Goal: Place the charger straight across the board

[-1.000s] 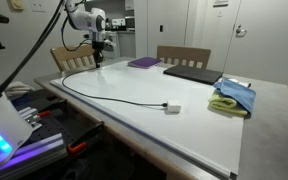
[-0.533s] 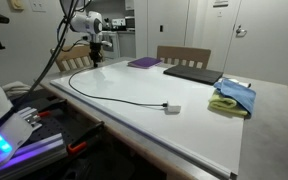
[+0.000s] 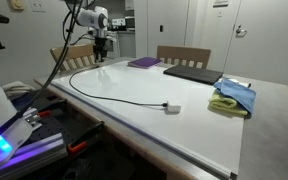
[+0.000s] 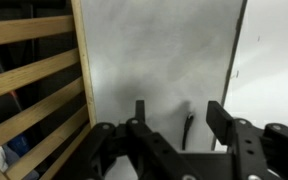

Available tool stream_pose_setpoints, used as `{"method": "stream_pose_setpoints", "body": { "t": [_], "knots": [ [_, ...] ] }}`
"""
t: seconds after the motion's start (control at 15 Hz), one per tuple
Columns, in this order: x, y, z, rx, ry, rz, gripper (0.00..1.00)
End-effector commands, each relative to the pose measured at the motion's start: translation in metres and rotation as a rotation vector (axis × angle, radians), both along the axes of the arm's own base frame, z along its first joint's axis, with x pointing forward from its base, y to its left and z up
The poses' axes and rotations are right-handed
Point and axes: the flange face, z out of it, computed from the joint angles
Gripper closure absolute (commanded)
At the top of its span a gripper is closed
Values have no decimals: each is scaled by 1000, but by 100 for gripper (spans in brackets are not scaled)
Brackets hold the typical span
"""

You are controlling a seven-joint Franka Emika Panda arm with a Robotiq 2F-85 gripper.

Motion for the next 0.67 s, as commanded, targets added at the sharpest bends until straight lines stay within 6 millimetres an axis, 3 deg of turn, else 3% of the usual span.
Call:
{"method": "stream_pose_setpoints", "body": {
  "t": [0.0,0.2,0.6],
  "knots": [
    [8,-10,27,11,109,-35,3],
    [9,-19,44,-1,172,-86,0],
    [12,-23,49,23,213,-157,0]
  ]
}}
